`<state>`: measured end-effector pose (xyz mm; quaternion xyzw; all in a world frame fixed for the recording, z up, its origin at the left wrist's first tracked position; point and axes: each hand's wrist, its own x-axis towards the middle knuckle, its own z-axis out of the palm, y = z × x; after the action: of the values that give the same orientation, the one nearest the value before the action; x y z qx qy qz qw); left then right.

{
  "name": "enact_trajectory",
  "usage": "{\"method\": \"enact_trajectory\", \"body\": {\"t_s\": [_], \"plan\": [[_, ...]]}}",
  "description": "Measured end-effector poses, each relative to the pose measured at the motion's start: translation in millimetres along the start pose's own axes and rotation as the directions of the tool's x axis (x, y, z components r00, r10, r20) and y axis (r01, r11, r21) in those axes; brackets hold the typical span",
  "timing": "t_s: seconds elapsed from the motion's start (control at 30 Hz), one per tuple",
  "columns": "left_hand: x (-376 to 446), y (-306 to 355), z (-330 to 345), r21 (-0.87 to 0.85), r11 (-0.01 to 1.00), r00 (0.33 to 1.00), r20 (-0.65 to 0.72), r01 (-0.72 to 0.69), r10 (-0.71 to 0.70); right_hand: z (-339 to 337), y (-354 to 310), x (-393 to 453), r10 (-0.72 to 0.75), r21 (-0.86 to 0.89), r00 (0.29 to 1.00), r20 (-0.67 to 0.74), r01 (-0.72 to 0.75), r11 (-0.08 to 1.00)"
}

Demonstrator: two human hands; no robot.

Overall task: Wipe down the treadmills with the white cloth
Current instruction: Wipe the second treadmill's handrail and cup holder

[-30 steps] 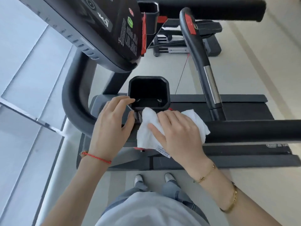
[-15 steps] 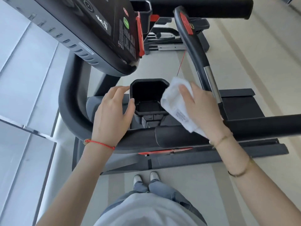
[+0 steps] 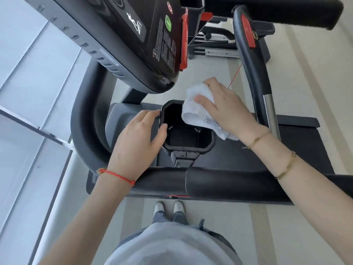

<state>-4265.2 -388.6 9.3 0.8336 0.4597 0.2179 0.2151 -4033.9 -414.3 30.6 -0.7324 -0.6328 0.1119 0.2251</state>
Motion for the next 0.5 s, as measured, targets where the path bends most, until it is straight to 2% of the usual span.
{"method": "enact_trajectory", "body": {"t_s": [0.17, 0.37, 0.5], "plan": [[0.2, -0.8, -1.0, 0.004, 1.000, 1.000, -0.001, -0.007, 0.007, 9.8, -5.4, 8.2, -0.111, 0.157, 0.991, 0.080, 0.097, 0.983], [-0.4, -0.9, -0.6, -0.012, 1.000, 1.000, -0.003, -0.021, 0.021, 5.6, 16.3, -12.7, -0.125, 0.179, 0.971, 0.202, 0.089, 0.980], [-1.5, -0.2, 0.2, -0.006, 1.000, 1.000, -0.009, -0.024, 0.024, 6.3, 2.1, 18.7, -0.228, 0.091, 0.929, 0.292, 0.210, 0.973]]}}
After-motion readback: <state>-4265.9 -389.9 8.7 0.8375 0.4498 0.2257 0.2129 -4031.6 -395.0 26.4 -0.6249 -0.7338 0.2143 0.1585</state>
